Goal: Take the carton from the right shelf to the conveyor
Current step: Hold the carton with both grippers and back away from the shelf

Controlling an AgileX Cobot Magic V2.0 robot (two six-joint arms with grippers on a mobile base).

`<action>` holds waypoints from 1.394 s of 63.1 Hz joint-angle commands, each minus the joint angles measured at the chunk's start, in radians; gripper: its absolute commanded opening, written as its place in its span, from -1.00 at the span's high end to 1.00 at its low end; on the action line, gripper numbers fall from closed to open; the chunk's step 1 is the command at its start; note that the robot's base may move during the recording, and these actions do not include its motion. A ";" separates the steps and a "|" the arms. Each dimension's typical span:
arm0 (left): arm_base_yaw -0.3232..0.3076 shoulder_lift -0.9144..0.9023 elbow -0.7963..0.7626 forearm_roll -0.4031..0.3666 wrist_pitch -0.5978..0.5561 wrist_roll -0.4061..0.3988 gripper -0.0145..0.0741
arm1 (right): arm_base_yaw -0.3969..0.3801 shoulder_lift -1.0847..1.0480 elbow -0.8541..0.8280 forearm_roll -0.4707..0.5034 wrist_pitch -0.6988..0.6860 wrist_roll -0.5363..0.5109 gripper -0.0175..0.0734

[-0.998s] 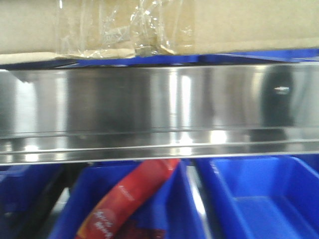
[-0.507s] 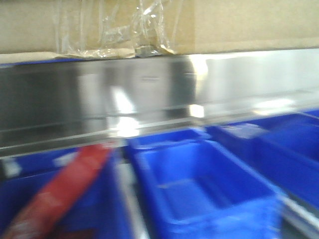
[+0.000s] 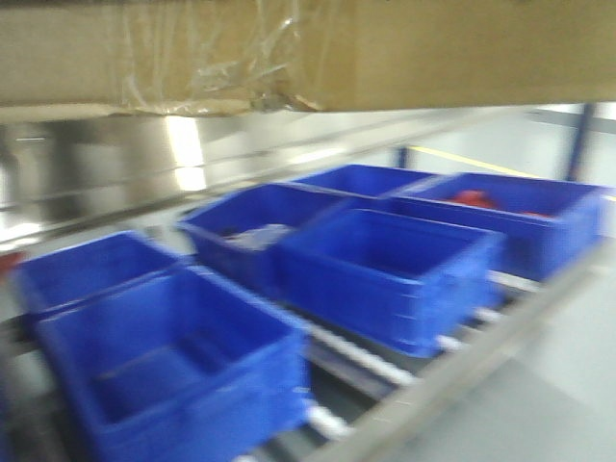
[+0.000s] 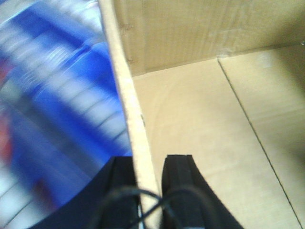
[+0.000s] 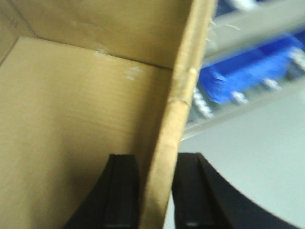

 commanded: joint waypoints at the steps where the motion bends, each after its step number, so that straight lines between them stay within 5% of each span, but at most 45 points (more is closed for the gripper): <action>1: -0.006 -0.013 -0.003 -0.014 -0.007 0.012 0.70 | -0.005 -0.019 -0.002 -0.019 -0.006 -0.022 0.76; 88: -0.006 -0.013 -0.003 -0.005 -0.007 0.012 0.70 | -0.005 -0.019 -0.002 -0.019 -0.006 -0.022 0.76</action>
